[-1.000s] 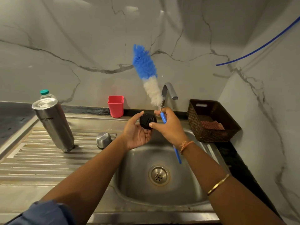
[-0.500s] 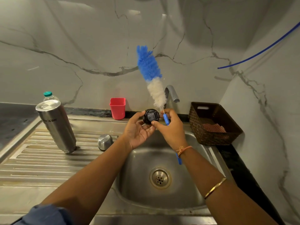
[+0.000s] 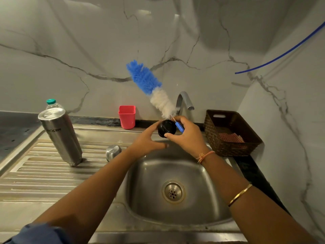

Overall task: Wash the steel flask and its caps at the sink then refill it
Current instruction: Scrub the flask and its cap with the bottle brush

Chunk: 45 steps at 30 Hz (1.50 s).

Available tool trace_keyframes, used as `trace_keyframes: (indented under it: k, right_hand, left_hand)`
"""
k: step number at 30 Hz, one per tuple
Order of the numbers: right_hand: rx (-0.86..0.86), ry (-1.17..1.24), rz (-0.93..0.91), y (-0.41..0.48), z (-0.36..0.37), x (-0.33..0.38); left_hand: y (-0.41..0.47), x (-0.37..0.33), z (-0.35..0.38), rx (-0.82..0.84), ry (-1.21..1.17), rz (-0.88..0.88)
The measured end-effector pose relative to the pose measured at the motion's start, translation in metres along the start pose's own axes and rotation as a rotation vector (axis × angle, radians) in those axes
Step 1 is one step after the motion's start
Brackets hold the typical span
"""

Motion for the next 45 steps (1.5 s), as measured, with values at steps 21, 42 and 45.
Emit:
trace_keyframes:
  k: [21, 42, 45]
  right_hand:
    - [0.071, -0.24, -0.097, 0.001, -0.003, 0.006]
    - [-0.079, 0.098, 0.094, -0.001, -0.008, -0.027]
    - [-0.104, -0.098, -0.017, -0.012, -0.014, -0.035]
  left_hand:
    - [-0.007, 0.013, 0.009, -0.337, 0.183, 0.146]
    - [0.003, 0.031, 0.01, -0.371, -0.022, -0.049]
    - [0.006, 0.036, 0.004, -0.435, -0.005, -0.12]
Point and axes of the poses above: each hand's wrist, its own y-axis towards the middle knuckle, its own z-axis out of the palm, x = y × z, the point moved 3 cm from there along y, towards the middle knuckle, and after that the axes turned 13 degrees about -y, right-handed, at the moved point
